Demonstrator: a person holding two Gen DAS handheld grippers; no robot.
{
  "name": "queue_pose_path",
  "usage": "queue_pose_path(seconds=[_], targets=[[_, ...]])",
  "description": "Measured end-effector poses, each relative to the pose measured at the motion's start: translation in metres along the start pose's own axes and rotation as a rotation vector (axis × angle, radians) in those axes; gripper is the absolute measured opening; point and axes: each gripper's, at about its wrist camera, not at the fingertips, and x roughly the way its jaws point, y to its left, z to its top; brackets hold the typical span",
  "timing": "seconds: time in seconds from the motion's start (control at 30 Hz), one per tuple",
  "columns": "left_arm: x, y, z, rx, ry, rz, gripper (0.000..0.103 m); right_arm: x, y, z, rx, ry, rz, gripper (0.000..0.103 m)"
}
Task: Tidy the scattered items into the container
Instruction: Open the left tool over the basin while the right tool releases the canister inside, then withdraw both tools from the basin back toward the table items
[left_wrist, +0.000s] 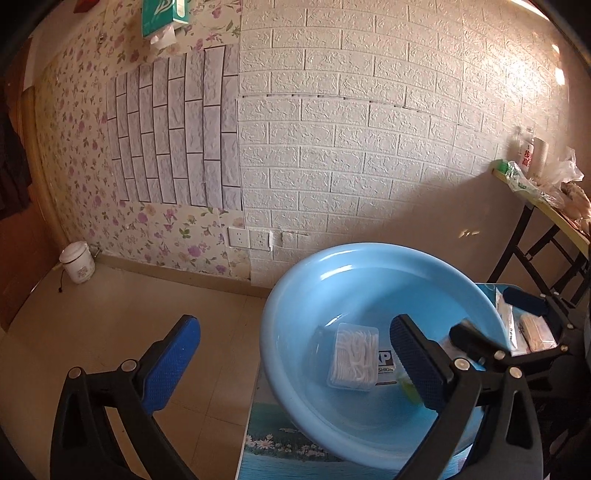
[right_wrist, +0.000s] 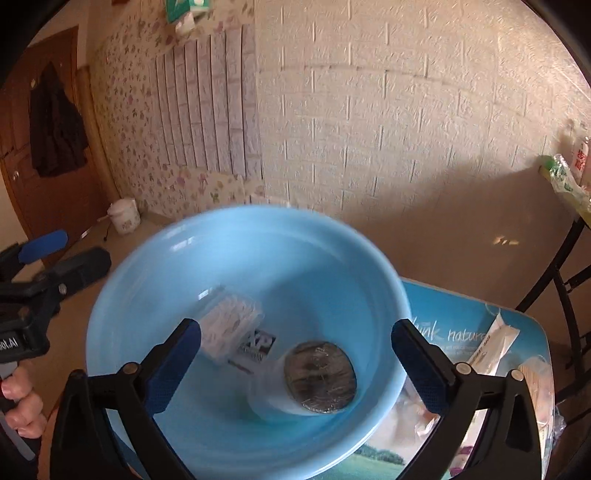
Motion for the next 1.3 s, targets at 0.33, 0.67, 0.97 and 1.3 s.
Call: queue_pose_path(seconds=[0.33, 0.67, 0.97, 1.3], targets=[[-0.014, -0.011, -0.002, -0.029, 0.002, -0.037, 0.103, -0.067, -0.020, -0.001, 0.071, -0.285, 0.073, 0.103], [-0.063, -0.067, -0.007, 0.020, -0.050, -0.112, 0.103, -0.179, -0.044, -0.052, 0.123, -0.433, -0.084, 0.103], [-0.100, -0.134, -0.032, 0.042, -0.059, -0.218, 0.103, -0.253, -0.080, -0.105, 0.176, -0.422, -0.266, 0.103], [-0.117, -0.171, -0.044, 0.107, -0.051, -0.261, 0.103, -0.286, -0.124, -0.143, 0.295, -0.402, -0.353, 0.103]])
